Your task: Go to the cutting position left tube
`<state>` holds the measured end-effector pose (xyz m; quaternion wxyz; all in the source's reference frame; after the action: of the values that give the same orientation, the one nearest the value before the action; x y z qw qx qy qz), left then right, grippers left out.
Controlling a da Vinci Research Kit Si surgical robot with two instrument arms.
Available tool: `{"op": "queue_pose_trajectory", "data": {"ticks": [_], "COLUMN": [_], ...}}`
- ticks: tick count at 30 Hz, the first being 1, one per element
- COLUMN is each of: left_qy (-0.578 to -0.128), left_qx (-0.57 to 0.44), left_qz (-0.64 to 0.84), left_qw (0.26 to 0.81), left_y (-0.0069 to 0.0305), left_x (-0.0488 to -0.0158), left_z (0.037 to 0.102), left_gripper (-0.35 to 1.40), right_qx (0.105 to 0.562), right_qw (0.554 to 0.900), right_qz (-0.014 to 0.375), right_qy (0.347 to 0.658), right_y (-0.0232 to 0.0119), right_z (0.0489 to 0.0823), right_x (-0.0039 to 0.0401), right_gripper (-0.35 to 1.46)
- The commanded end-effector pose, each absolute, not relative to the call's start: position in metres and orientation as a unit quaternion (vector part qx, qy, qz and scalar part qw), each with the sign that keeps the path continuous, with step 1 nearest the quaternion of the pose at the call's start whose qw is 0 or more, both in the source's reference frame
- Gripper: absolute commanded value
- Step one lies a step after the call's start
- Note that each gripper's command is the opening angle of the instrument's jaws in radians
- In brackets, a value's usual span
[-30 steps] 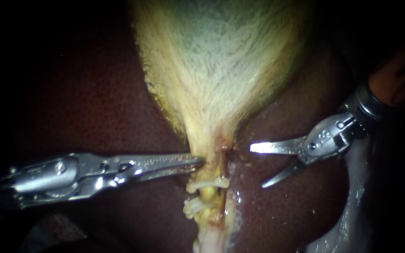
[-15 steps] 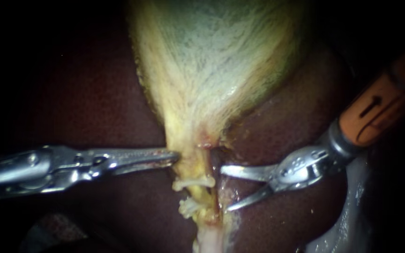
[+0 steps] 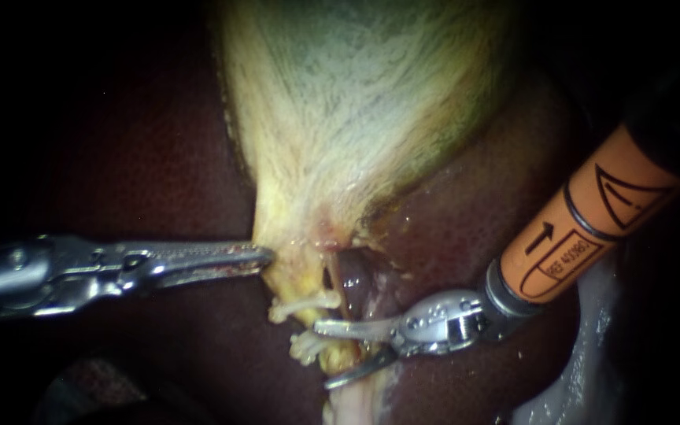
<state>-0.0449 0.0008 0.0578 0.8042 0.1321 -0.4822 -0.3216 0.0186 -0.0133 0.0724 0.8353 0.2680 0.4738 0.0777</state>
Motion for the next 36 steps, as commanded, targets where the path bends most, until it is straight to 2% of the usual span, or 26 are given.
{"op": "queue_pose_trajectory", "data": {"ticks": [1, 10, 20, 26, 36], "left_qy": [-0.482, -0.484, -0.485, -0.485, -0.485], "left_qx": [0.131, 0.129, 0.128, 0.129, 0.128], "left_qz": [-0.322, -0.324, -0.326, -0.325, -0.326], "left_qw": [0.804, 0.802, 0.802, 0.802, 0.802], "left_y": [0.0008, 0.0003, 0.0002, 0.0004, 0.0014], "left_x": [-0.045, -0.0452, -0.0454, -0.0458, -0.0461], "left_z": [0.0576, 0.0566, 0.0563, 0.0568, 0.0588], "left_gripper": [-0.15, -0.15, -0.15, -0.15, -0.15], "right_qx": [0.265, 0.254, 0.249, 0.275, 0.3], "right_qw": [0.838, 0.849, 0.853, 0.845, 0.826], "right_qz": [0.078, 0.084, 0.088, 0.071, 0.042], "right_qy": [0.47, 0.455, 0.45, 0.452, 0.476], "right_y": [-0.0132, -0.0121, -0.0119, -0.0129, -0.0135], "right_z": [0.0726, 0.0739, 0.0746, 0.0751, 0.0752], "right_x": [0.0185, 0.0179, 0.0196, 0.0211, 0.0234], "right_gripper": [1.33, 1.31, 1.3, 1.3, 1.23]}}
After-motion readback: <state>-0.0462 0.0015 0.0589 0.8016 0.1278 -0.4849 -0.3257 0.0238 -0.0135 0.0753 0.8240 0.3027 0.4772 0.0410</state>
